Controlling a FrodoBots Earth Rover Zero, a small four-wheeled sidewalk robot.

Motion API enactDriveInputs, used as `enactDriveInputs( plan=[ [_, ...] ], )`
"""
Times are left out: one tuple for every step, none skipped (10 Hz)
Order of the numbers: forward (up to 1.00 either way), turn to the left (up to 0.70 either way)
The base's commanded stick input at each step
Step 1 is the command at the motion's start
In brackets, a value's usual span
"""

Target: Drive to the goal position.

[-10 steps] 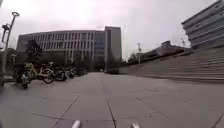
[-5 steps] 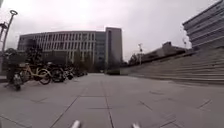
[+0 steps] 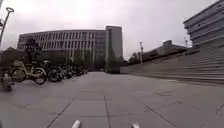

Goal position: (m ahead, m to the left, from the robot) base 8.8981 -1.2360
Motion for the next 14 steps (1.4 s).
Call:
enactDriveInputs(
  plan=[
    [0.70,0.00],
    [0.70,0.00],
    [0.70,0.00],
    [0.70,0.00],
    [0.70,0.00],
    [0.70,0.00],
    [0.70,0.00],
    [0.70,0.00],
    [0.70,0.00],
    [0.70,0.00],
    [0.70,0.00],
    [0.70,0.00],
    [0.70,0.00],
    [0.70,0.00]
  ],
)
